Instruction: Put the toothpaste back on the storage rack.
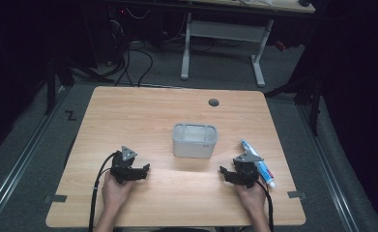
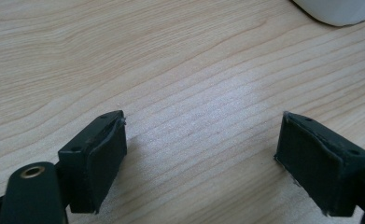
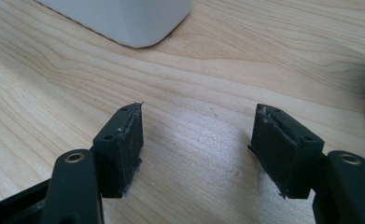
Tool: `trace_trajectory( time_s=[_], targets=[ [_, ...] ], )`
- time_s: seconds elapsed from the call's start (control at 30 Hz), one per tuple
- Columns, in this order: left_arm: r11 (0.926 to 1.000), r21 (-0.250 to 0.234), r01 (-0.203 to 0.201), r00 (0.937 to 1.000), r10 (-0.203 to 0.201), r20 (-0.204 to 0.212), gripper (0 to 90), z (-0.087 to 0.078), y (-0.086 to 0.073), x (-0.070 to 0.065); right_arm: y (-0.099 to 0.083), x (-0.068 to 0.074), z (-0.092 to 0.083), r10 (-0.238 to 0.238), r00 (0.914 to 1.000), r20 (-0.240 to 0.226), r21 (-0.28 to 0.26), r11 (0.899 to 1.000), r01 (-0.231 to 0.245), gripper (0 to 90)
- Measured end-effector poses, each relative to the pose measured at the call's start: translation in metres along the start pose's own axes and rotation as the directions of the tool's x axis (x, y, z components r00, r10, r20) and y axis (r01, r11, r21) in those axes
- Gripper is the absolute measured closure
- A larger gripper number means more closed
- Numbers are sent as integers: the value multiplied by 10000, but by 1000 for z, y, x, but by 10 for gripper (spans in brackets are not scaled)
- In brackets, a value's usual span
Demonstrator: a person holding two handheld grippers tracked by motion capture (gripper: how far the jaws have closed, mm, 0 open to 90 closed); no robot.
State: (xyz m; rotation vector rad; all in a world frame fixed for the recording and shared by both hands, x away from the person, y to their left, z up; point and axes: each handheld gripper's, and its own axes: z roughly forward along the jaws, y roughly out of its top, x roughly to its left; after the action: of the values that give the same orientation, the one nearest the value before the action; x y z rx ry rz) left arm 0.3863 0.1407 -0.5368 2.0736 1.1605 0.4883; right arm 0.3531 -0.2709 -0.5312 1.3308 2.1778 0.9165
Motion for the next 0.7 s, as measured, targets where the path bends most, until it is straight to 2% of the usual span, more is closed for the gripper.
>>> trace_trajectory(
  time_s=[0.7],
  targets=[
    [10000,-5,12,10000,-12,3,163,0,0,0,0,1,0,70,10000,32,-7,10000,-70,341]
  ],
)
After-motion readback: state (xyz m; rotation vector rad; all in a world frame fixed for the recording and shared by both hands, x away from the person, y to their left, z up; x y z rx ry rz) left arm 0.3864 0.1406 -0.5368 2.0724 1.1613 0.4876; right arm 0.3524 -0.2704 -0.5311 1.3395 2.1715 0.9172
